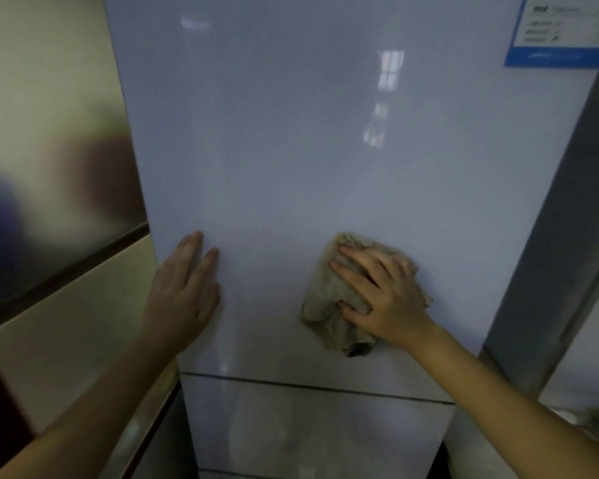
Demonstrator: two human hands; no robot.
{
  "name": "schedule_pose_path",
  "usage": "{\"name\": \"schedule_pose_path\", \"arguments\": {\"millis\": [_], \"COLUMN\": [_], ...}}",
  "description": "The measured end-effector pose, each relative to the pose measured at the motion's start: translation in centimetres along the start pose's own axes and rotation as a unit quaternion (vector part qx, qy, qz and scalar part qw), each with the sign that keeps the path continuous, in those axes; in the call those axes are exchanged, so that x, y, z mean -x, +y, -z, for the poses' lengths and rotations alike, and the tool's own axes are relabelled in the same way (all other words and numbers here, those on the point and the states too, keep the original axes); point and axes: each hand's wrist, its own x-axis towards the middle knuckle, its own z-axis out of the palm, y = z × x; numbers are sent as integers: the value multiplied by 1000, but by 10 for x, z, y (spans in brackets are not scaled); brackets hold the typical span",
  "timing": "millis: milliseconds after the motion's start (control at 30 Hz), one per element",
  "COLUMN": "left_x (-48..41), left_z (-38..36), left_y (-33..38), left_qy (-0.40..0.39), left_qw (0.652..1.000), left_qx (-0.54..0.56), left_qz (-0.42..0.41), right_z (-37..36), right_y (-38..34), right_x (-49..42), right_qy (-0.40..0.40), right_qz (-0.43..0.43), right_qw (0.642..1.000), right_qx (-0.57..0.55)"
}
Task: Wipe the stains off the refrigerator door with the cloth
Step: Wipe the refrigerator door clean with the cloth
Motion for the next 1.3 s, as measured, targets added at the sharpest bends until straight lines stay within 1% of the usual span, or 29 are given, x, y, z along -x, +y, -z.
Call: {"name": "schedule_pose_path", "arguments": {"millis": [100,233,367,433,533,700,767,833,1067,1133,1200,1300], "left_x": [3,5,8,7,-3,-20,-18,-13,16,27,34,38], "left_z": [-1,-5,-5,-1,8,17,15,11,-11,-19,-25,-30], "left_y": [-5,-8,-1,0,-8,-19,-20,-19,-22,-25,-26,-29], "left_qy": [-1,4,-11,-11,-4,18,17,24,55,61,66,77], "left_qw": [1000,999,998,998,998,998,999,999,997,997,996,996], "left_qx": [20,36,57,68,58,45,40,35,32,29,27,34], "left_qz": [-14,-12,16,15,0,34,31,30,35,47,49,39], "right_z": [-16,-29,-25,-19,-4,4,-5,-16,-50,-55,-55,-48], "right_y": [-23,-43,-42,-35,-19,-15,-23,-33,-65,-65,-60,-55], "right_x": [-9,-7,-11,-24,-63,-138,-151,-150,-86,-81,-98,-152], "right_qy": [-18,-25,-44,-53,-28,38,38,17,-28,-23,-8,5], "right_qz": [13,-3,15,24,19,7,25,53,113,136,148,136], "right_qw": [1000,1000,998,998,999,998,996,996,992,990,988,990], "right_qx": [-12,-18,-28,-30,-24,-54,-70,-65,-52,-43,-39,-39]}}
